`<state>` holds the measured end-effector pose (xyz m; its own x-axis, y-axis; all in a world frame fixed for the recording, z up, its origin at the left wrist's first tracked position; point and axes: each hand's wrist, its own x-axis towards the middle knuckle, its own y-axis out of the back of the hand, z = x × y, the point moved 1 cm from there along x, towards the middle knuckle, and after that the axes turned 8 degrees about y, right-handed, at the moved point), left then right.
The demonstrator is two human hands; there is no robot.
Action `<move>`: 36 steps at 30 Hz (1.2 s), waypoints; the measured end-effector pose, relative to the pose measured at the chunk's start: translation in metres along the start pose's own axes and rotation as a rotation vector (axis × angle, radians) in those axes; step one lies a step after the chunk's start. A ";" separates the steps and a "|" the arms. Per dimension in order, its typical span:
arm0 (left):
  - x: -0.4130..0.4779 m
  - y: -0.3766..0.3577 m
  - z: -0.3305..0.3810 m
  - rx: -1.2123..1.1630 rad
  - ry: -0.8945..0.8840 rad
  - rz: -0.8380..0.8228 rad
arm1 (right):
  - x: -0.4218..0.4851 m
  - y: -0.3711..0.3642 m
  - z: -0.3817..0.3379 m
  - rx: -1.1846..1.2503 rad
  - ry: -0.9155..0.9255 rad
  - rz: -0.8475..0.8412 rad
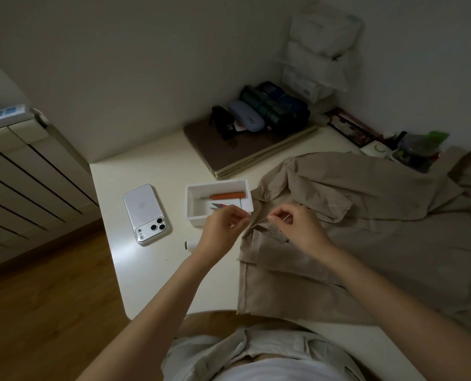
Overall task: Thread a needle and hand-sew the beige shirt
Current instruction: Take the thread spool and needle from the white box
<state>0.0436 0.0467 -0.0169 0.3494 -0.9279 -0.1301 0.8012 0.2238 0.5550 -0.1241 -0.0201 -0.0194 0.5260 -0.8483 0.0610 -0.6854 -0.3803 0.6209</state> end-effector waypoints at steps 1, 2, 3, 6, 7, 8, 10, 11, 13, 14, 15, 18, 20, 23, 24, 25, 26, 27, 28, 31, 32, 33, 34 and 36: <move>0.000 -0.003 0.002 0.010 -0.005 -0.010 | -0.001 0.000 -0.003 -0.010 0.022 -0.006; -0.001 -0.005 0.003 0.024 -0.015 -0.019 | -0.002 0.000 -0.005 -0.024 0.043 -0.014; -0.003 -0.006 0.004 0.038 -0.027 -0.030 | -0.002 0.000 -0.008 -0.039 0.063 -0.020; -0.006 -0.006 0.005 0.061 -0.065 -0.062 | -0.004 0.000 -0.015 -0.077 0.114 -0.018; -0.007 -0.005 0.005 0.064 -0.067 -0.066 | -0.005 -0.001 -0.017 -0.086 0.129 -0.016; -0.008 -0.005 0.006 0.070 -0.066 -0.068 | -0.005 -0.002 -0.019 -0.094 0.140 -0.013; -0.009 -0.003 0.006 0.082 -0.059 -0.077 | -0.006 -0.004 -0.021 -0.100 0.146 -0.012; -0.010 -0.003 0.006 0.079 -0.050 -0.077 | -0.005 -0.003 -0.022 -0.099 0.146 -0.013; -0.011 0.000 0.006 0.062 -0.022 -0.063 | -0.005 -0.002 -0.023 -0.088 0.145 -0.010; -0.011 0.001 0.005 0.055 -0.006 -0.052 | -0.004 -0.001 -0.023 -0.071 0.138 -0.008; -0.011 0.003 0.004 0.049 0.009 -0.042 | -0.004 0.000 -0.023 -0.050 0.124 -0.009; -0.011 0.009 0.002 0.026 0.031 -0.011 | -0.004 0.004 -0.023 0.017 0.068 -0.006; -0.010 0.012 0.000 0.020 0.050 0.029 | -0.004 0.006 -0.022 0.066 0.033 0.029; -0.011 0.016 -0.004 -0.008 0.089 0.084 | -0.007 0.006 -0.019 0.258 -0.084 0.142; -0.011 0.017 -0.005 -0.025 0.102 0.096 | -0.009 0.005 -0.018 0.342 -0.134 0.183; -0.010 0.018 -0.006 -0.048 0.115 0.106 | -0.012 0.003 -0.018 0.402 -0.172 0.207; -0.010 0.018 -0.008 -0.072 0.127 0.114 | -0.016 0.000 -0.019 0.433 -0.197 0.207; -0.010 0.018 -0.009 -0.092 0.134 0.122 | -0.020 -0.003 -0.020 0.448 -0.212 0.180; -0.011 0.018 -0.010 -0.108 0.140 0.128 | -0.023 -0.007 -0.023 0.460 -0.220 0.135; -0.012 0.018 -0.012 -0.151 0.153 0.128 | -0.032 -0.022 -0.031 0.476 -0.264 0.013; -0.013 0.018 -0.012 -0.155 0.147 0.123 | -0.033 -0.026 -0.035 0.487 -0.286 -0.003; -0.014 0.018 -0.011 -0.153 0.134 0.119 | -0.033 -0.030 -0.038 0.500 -0.303 -0.009; -0.015 0.018 -0.010 -0.145 0.119 0.114 | -0.033 -0.033 -0.042 0.514 -0.323 -0.005; -0.019 0.018 -0.008 -0.117 0.087 0.101 | -0.029 -0.038 -0.049 0.573 -0.371 0.021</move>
<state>0.0556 0.0705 -0.0114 0.4677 -0.8707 -0.1520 0.8091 0.3526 0.4701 -0.0891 0.0372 -0.0067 0.3722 -0.8889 -0.2672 -0.9058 -0.4106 0.1043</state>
